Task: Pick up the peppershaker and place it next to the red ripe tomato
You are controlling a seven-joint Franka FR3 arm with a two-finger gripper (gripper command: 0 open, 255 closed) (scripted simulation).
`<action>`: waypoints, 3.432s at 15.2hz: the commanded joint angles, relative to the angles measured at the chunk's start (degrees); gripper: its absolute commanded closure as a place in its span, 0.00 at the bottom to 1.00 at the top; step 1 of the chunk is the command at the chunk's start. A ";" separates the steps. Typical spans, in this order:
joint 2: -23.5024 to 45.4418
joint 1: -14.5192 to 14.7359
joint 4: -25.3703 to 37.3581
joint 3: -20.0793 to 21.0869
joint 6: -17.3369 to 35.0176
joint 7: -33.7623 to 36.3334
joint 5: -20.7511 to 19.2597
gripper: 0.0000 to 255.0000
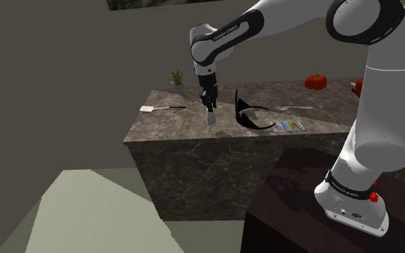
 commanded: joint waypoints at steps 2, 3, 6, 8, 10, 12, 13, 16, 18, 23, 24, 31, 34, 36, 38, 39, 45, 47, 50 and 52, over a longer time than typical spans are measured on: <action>-0.91 0.01 1.36 0.00 -2.28 0.14 -0.05 1.00; -1.11 0.01 1.86 0.00 -2.99 0.17 -0.07 1.00; -1.66 0.00 3.46 -0.01 -5.13 0.27 -0.11 1.00; -1.97 0.00 4.60 -0.02 -6.58 0.34 -0.13 1.00; -2.24 -0.01 5.80 -0.02 -8.04 0.40 -0.15 1.00; -2.45 -0.02 7.06 -0.03 -9.51 0.46 -0.17 1.00; -2.54 -0.02 7.71 -0.03 -10.25 0.50 -0.18 1.00; -2.73 -0.04 9.77 -0.04 -12.50 0.59 -0.20 1.00; -2.79 -0.05 11.22 -0.04 -14.02 0.65 -0.21 1.00; -2.72 -0.07 15.18 -0.05 -17.89 0.81 -0.21 1.00; -2.66 -0.08 16.03 -0.06 -18.68 0.84 -0.21 1.00; -7.90 -3.29 10.13 -2.62 -18.25 -4.91 -1.09 1.00; -10.43 -5.19 6.99 -4.33 -17.72 -8.48 -1.82 1.00; -11.84 -6.46 5.27 -5.53 -17.45 -10.90 -2.36 1.00; -13.04 -7.72 3.84 -6.79 -17.23 -13.36 -2.94 1.00; -13.56 -8.36 3.24 -7.43 -17.13 -14.60 -3.24 1.00; -15.51 -12.20 1.01 -11.49 -16.71 -22.25 -5.09 1.00; -15.71 -13.50 0.80 -12.90 -16.60 -24.88 -5.66 1.00; -15.58 -15.46 0.98 -15.05 -16.46 -28.91 -6.43 1.00; -15.18 -16.79 1.42 -16.51 -16.38 -31.66 -6.84 1.00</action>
